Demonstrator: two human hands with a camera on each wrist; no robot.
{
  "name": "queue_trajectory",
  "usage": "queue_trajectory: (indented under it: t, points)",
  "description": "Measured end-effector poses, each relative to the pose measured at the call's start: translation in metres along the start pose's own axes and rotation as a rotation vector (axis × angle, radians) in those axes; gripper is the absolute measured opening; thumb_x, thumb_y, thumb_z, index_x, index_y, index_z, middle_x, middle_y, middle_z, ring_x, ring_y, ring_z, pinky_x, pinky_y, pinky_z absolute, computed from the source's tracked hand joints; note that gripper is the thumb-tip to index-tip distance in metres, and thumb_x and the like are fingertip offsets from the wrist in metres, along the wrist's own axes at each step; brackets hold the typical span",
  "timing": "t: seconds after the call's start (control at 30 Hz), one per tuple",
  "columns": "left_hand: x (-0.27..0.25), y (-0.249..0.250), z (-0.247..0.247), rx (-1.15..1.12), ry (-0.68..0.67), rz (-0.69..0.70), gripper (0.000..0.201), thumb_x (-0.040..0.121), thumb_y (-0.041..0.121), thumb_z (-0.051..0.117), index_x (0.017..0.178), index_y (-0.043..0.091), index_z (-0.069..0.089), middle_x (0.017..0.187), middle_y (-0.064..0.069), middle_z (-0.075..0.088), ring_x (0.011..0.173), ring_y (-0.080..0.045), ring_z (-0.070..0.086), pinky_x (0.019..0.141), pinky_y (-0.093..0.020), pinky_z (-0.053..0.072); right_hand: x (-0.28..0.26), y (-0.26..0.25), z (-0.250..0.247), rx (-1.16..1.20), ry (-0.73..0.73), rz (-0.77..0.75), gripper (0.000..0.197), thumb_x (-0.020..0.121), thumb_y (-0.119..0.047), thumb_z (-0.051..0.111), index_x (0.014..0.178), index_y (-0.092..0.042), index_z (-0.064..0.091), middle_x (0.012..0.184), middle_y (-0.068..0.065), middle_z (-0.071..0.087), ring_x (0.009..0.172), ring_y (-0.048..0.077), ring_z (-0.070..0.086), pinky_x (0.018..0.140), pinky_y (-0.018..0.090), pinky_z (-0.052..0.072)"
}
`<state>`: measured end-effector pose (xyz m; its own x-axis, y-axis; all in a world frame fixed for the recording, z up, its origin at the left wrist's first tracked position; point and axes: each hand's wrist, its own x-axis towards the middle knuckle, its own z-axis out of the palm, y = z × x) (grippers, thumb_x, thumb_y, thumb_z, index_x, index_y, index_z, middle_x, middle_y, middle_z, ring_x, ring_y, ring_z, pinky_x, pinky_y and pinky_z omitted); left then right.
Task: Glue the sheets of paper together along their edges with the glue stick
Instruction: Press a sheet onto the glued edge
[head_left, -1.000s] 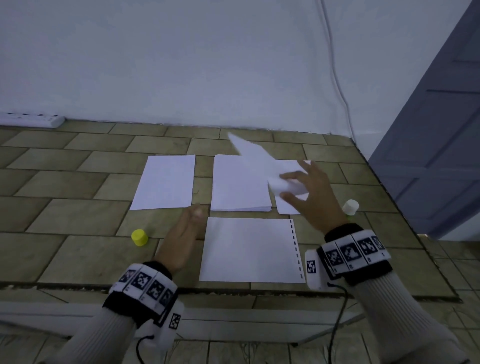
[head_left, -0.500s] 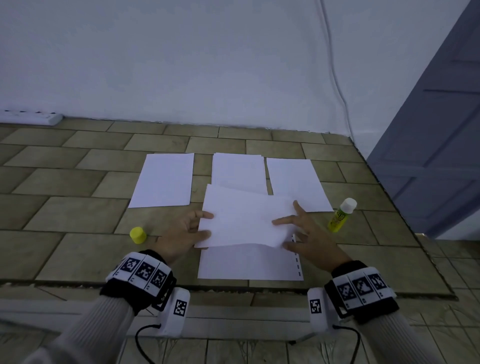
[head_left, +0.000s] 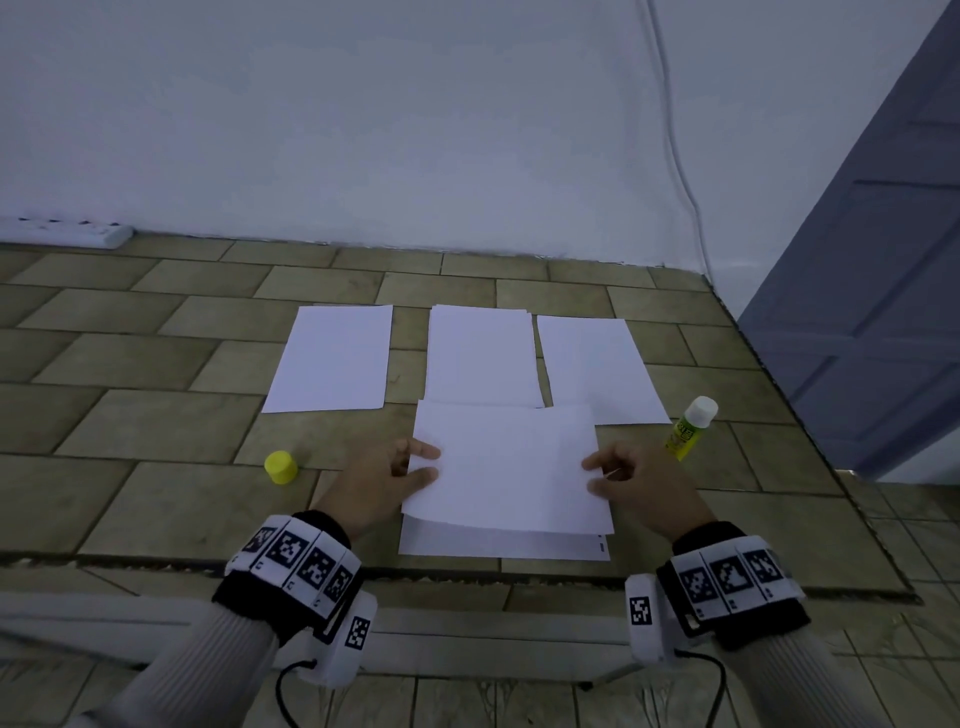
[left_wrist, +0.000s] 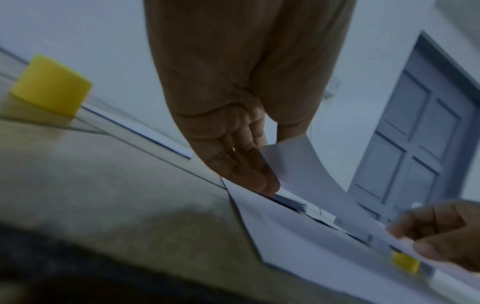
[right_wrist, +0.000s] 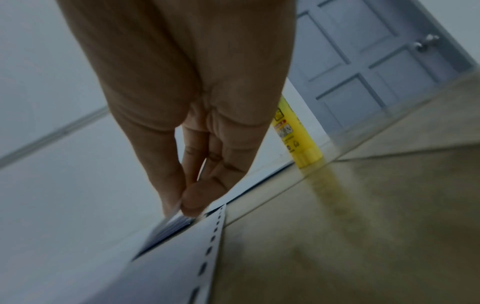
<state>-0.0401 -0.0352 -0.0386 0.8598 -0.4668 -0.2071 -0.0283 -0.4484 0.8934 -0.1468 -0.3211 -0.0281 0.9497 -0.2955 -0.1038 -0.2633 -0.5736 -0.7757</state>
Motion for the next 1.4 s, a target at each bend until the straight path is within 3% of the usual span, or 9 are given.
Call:
queue_trajectory:
  t: [0.17,0.3,0.47,0.57,0.73,0.83,1.03,1.2,1.4]
  points:
    - [-0.002,-0.007,0.003,0.267,0.020,0.064,0.021,0.088,0.021,0.071,0.093,0.037,0.059,0.099,0.019,0.057,0.088,0.004,0.054,0.069,-0.002,0.039,-0.004,0.003,0.009,-0.200,-0.016,-0.017,0.026,0.076,-0.006,0.075,0.099,-0.016,0.066,0.081,-0.014,0.054,0.075,0.005,0.054,0.063,0.007,0.037]
    - [-0.002,-0.012,0.003,0.328,0.026,0.060,0.029,0.083,0.021,0.076,0.088,0.042,0.056,0.104,0.005,0.064,0.095,-0.011,0.061,0.082,-0.022,0.051,-0.006,0.003,0.015,-0.260,-0.041,-0.002,0.029,0.079,-0.006,0.073,0.106,-0.011,0.065,0.094,-0.001,0.059,0.086,0.013,0.057,0.073,0.014,0.045]
    - [-0.003,-0.014,0.004,0.401,0.043,0.071,0.027,0.082,0.022,0.077,0.092,0.038,0.057,0.097,0.015,0.056,0.083,-0.002,0.053,0.066,-0.007,0.037,-0.006,0.007,0.017,-0.258,-0.036,-0.006,0.029,0.078,-0.006,0.074,0.104,-0.014,0.064,0.094,0.001,0.059,0.084,0.014,0.057,0.071,0.013,0.044]
    - [-0.004,-0.013,0.004,0.411,0.051,0.070,0.025,0.083,0.023,0.077,0.096,0.034,0.059,0.098,0.018,0.053,0.090,-0.005,0.052,0.067,-0.004,0.033,-0.006,0.008,0.017,-0.239,-0.031,0.002,0.028,0.077,-0.005,0.075,0.100,-0.015,0.064,0.089,0.002,0.060,0.082,0.016,0.058,0.071,0.014,0.047]
    - [-0.004,-0.014,0.003,0.399,0.042,0.073,0.026,0.082,0.023,0.077,0.095,0.035,0.059,0.103,0.016,0.055,0.096,-0.006,0.052,0.069,-0.007,0.034,-0.006,0.012,0.015,-0.219,-0.054,0.016,0.028,0.075,-0.006,0.076,0.098,-0.017,0.064,0.084,-0.002,0.059,0.078,0.012,0.057,0.068,0.012,0.047]
    - [-0.004,-0.014,0.003,0.399,0.042,0.084,0.029,0.081,0.024,0.078,0.092,0.040,0.057,0.104,0.015,0.057,0.096,-0.006,0.055,0.072,-0.012,0.037,-0.006,0.013,0.014,-0.205,-0.053,0.014,0.029,0.075,-0.005,0.076,0.098,-0.018,0.064,0.084,-0.003,0.059,0.078,0.012,0.058,0.071,0.017,0.049]
    - [-0.006,-0.013,0.004,0.427,0.055,0.080,0.025,0.081,0.026,0.077,0.095,0.036,0.059,0.102,0.017,0.054,0.088,-0.004,0.052,0.067,-0.009,0.035,-0.008,0.014,0.013,-0.195,-0.058,0.003,0.029,0.075,-0.005,0.076,0.099,-0.017,0.064,0.085,-0.001,0.060,0.082,0.015,0.060,0.076,0.023,0.053]
    - [-0.007,-0.013,0.004,0.413,0.056,0.068,0.025,0.081,0.025,0.078,0.095,0.035,0.059,0.082,0.021,0.051,0.069,0.000,0.048,0.058,-0.010,0.032,-0.008,0.014,0.013,-0.193,-0.051,-0.008,0.030,0.074,-0.003,0.076,0.097,-0.019,0.064,0.086,0.000,0.060,0.081,0.014,0.059,0.074,0.019,0.051]
    - [-0.007,-0.013,0.004,0.391,0.060,0.075,0.025,0.080,0.021,0.079,0.093,0.032,0.061,0.069,0.018,0.047,0.060,-0.002,0.045,0.052,-0.010,0.029,-0.009,0.013,0.014,-0.224,-0.050,-0.003,0.029,0.076,-0.006,0.075,0.100,-0.017,0.064,0.088,0.000,0.060,0.081,0.013,0.058,0.072,0.014,0.049]
